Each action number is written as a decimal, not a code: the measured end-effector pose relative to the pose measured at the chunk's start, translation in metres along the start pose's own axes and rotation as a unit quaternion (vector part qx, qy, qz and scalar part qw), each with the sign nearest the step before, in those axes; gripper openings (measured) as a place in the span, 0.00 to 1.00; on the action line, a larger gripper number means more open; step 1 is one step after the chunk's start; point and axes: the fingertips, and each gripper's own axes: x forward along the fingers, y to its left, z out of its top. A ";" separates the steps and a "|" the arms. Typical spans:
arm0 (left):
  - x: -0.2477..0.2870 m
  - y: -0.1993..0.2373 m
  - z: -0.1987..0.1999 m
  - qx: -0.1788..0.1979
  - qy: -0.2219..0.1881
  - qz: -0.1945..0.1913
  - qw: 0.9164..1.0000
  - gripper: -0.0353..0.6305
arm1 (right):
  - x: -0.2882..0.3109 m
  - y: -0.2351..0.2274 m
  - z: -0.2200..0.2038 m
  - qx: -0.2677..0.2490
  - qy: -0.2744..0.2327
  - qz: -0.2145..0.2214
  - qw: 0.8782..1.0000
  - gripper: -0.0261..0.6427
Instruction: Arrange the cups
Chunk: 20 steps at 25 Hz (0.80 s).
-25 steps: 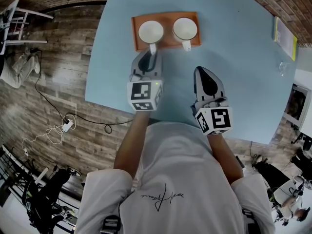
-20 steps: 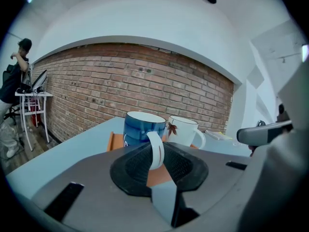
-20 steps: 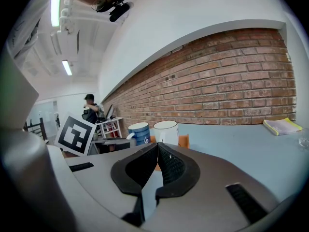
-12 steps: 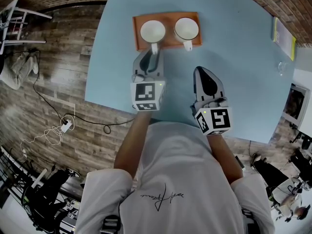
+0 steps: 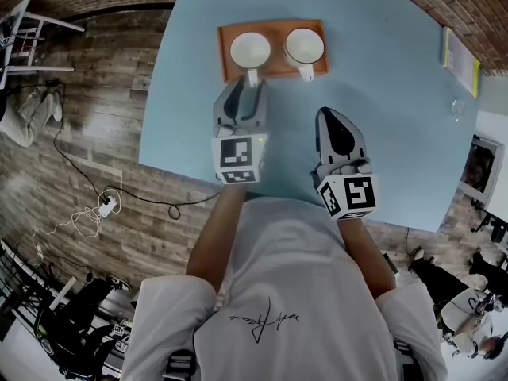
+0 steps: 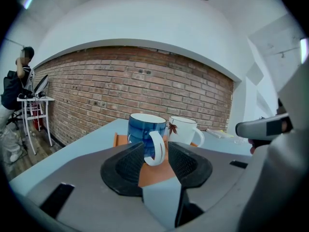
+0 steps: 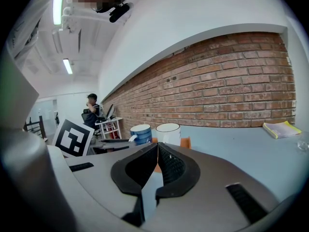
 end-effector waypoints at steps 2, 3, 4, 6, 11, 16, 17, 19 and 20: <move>-0.004 0.000 0.001 0.003 -0.001 0.001 1.000 0.27 | -0.001 0.002 0.002 -0.001 -0.002 0.003 1.000 0.07; -0.006 0.000 0.001 0.005 -0.001 0.002 1.000 0.27 | -0.002 0.004 0.003 -0.001 -0.002 0.005 1.000 0.07; -0.009 0.000 0.001 0.008 -0.001 0.005 1.000 0.27 | -0.003 0.005 0.003 -0.001 -0.003 0.007 1.000 0.07; -0.014 0.000 -0.001 0.013 -0.002 0.014 1.000 0.27 | -0.005 0.006 0.003 -0.002 -0.005 0.012 1.000 0.07; -0.034 0.006 0.003 0.010 -0.011 0.033 0.999 0.27 | -0.006 0.013 0.007 -0.001 -0.007 0.022 1.000 0.07; -0.051 0.008 0.000 -0.003 0.001 0.034 0.999 0.27 | -0.009 0.021 0.018 -0.014 -0.005 0.023 1.000 0.07; -0.054 0.010 0.004 -0.005 -0.002 0.035 0.999 0.26 | -0.008 0.024 0.021 -0.019 -0.005 0.023 1.000 0.07; -0.062 0.015 0.014 -0.007 -0.014 0.040 0.999 0.20 | -0.006 0.031 0.029 -0.026 -0.008 0.025 0.999 0.07; -0.066 0.016 0.018 -0.007 -0.019 0.042 0.999 0.17 | -0.007 0.034 0.033 -0.028 -0.009 0.025 0.999 0.07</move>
